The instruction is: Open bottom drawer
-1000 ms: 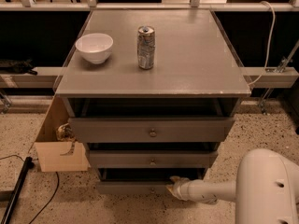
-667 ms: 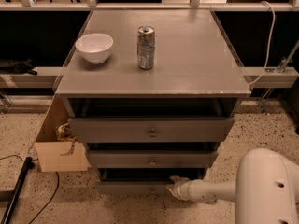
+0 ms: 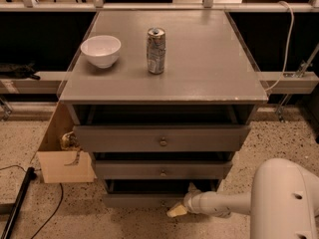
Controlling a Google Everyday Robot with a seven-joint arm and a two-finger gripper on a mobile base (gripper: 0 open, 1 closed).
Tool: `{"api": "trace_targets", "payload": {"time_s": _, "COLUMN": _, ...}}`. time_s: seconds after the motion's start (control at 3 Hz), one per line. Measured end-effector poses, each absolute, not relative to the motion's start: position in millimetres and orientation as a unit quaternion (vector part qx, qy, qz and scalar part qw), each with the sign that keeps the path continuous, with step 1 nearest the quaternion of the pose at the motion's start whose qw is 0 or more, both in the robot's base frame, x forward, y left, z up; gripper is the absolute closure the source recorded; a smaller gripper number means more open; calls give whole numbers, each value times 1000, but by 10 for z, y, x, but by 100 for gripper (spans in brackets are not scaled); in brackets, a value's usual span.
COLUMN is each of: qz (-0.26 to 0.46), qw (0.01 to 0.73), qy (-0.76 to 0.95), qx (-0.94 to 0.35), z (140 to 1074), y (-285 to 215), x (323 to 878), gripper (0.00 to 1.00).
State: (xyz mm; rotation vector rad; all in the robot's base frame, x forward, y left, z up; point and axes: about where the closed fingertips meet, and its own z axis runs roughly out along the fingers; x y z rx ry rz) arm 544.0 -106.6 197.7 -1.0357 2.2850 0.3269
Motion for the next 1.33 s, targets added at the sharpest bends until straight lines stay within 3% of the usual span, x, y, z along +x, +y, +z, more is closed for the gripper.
{"api": "trace_targets", "payload": {"time_s": 0.67, "qz": 114, "qw": 295, "qy": 867, "qx": -385, "z": 1884, "y": -1081, "x": 5561, "gripper": 0}}
{"api": "trace_targets", "payload": {"time_s": 1.33, "qz": 114, "qw": 295, "qy": 867, "qx": -385, "z": 1883, "y": -1080, "x": 5560, "gripper": 38}}
